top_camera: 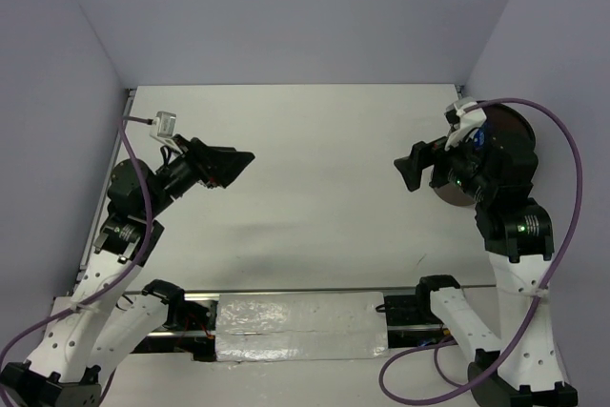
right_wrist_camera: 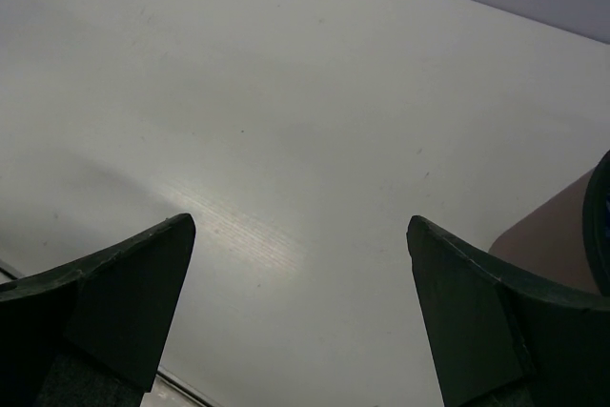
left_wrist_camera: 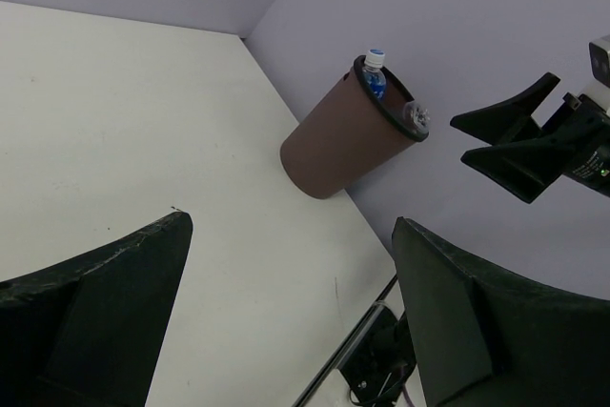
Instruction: Put the plastic bottles in the bin
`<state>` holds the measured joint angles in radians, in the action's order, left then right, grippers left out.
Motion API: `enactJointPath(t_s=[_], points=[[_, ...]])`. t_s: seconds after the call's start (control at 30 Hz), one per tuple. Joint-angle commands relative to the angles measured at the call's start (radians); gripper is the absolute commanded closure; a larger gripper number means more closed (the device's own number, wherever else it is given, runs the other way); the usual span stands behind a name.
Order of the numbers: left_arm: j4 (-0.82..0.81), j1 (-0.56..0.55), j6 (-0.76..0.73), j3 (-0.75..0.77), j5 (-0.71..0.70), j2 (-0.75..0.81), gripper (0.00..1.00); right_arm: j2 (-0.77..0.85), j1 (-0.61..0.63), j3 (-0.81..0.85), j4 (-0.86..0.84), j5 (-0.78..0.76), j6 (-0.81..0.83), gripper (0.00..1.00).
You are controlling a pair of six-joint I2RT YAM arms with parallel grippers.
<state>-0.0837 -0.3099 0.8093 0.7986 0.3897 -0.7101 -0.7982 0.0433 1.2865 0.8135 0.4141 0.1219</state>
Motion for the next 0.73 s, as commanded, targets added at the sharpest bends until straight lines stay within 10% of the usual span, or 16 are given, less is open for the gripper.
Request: enactJointPath(t_s=[0.0, 0.7], points=[[-0.053, 0.003, -0.036, 0.030, -0.005, 0.001, 0.01, 0.020, 0.004, -0.036, -0.060, -0.043, -0.019, 0.00], [-0.051, 0.003, -0.035, 0.007, -0.038, -0.026, 0.01, 0.108, 0.004, -0.145, -0.097, -0.018, -0.021, 0.00]])
